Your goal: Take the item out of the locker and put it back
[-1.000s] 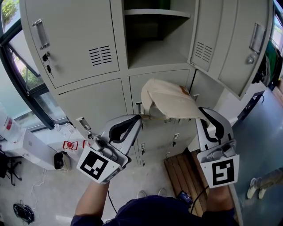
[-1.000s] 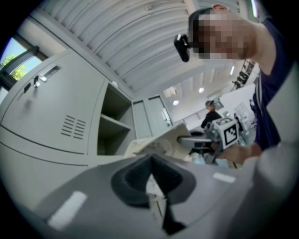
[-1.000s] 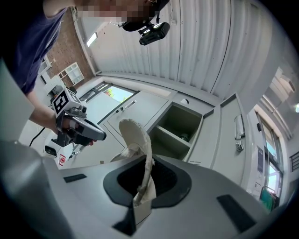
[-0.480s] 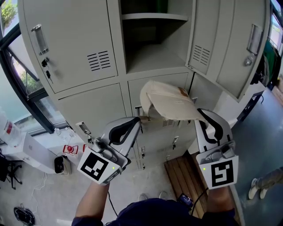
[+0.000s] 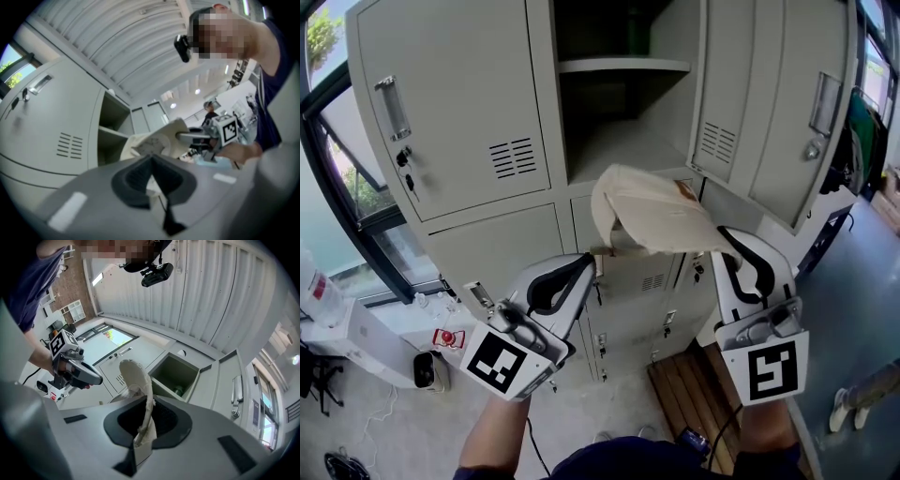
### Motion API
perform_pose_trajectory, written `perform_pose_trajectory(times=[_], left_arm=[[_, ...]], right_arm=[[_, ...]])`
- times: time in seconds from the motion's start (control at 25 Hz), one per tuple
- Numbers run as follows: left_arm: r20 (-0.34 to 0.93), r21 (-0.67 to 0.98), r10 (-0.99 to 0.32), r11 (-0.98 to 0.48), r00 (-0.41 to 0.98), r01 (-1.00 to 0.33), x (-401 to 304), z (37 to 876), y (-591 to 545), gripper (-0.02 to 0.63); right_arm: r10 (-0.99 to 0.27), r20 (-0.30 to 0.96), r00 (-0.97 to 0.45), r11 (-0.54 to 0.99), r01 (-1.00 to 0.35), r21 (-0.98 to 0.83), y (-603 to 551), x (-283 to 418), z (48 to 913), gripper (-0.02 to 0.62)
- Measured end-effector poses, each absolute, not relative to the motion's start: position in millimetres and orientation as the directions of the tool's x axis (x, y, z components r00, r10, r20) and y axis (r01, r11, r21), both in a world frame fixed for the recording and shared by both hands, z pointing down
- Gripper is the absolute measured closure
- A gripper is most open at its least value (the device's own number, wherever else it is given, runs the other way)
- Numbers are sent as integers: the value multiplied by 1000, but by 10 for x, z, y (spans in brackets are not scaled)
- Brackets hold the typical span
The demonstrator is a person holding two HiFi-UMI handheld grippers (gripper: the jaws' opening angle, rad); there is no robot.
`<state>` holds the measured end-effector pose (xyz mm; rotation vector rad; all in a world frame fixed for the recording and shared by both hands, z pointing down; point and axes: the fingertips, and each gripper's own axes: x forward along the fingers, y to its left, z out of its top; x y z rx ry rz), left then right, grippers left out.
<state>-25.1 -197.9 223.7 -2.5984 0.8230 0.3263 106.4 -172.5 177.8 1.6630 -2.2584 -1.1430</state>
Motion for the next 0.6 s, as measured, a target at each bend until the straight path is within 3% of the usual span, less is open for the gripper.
perform_pose_trajectory(times=[0.6], left_arm=[[-407, -361, -448, -721, 796, -591, -222, 1760, -1971, 603]], right_arm=[[-788, -488, -374, -71, -733, 677, -1914, 1055, 517, 574]])
